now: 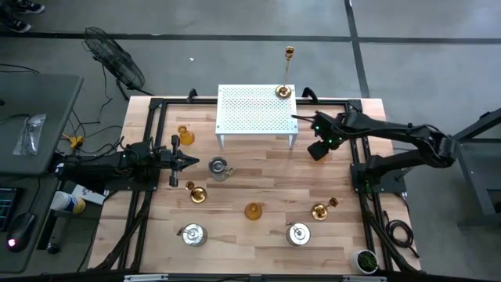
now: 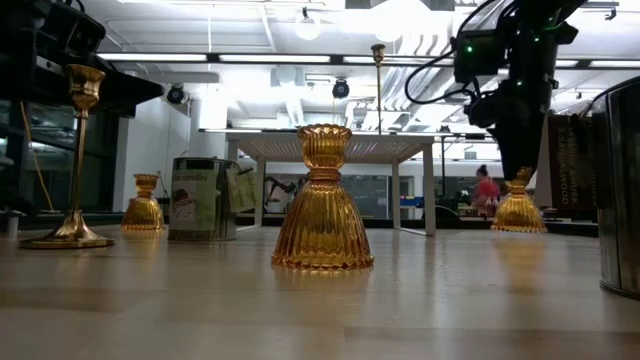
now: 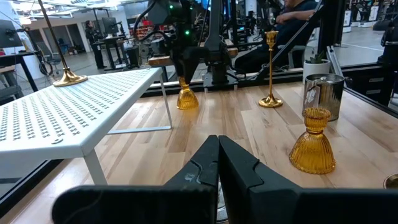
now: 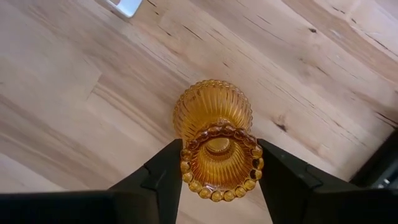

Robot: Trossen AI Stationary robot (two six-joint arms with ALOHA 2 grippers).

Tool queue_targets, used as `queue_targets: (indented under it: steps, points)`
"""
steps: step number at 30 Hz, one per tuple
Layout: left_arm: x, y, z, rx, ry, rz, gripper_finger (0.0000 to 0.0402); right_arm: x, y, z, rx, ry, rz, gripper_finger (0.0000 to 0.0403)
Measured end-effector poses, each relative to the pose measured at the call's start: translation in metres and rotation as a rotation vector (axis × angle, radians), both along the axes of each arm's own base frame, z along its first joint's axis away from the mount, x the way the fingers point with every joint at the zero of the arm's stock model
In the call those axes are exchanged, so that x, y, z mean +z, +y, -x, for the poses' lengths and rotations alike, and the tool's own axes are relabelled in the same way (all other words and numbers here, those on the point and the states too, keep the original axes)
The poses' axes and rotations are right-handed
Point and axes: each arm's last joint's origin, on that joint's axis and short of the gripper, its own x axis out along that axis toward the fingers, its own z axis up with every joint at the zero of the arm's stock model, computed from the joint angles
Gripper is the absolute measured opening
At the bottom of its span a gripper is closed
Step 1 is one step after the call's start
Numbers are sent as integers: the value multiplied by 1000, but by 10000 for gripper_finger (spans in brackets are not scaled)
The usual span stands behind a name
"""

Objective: Pick & Place candle stick holders
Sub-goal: Put the right brown glass candle holder on the shelf

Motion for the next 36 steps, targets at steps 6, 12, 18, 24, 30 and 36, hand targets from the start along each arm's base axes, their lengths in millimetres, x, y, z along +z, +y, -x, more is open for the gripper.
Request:
queue_targets:
  steps: [6,12,18,24,30,36]
  points:
    - [0,0,0,0,0,0,0,13,5,9,1,-39,15,169]
    - [0,0,0,0,0,0,0,44,6,17,10,-65,41,166]
    - [0,0,0,0,0,0,0,89,6,18,53,-116,90,168]
    - [0,0,0,0,0,0,0,127,3,12,69,-185,133,168]
    - [0,0,0,0,0,0,0,155,-5,-4,105,-235,175,168]
    - [0,0,0,0,0,0,0,166,-19,-30,152,-242,204,169]
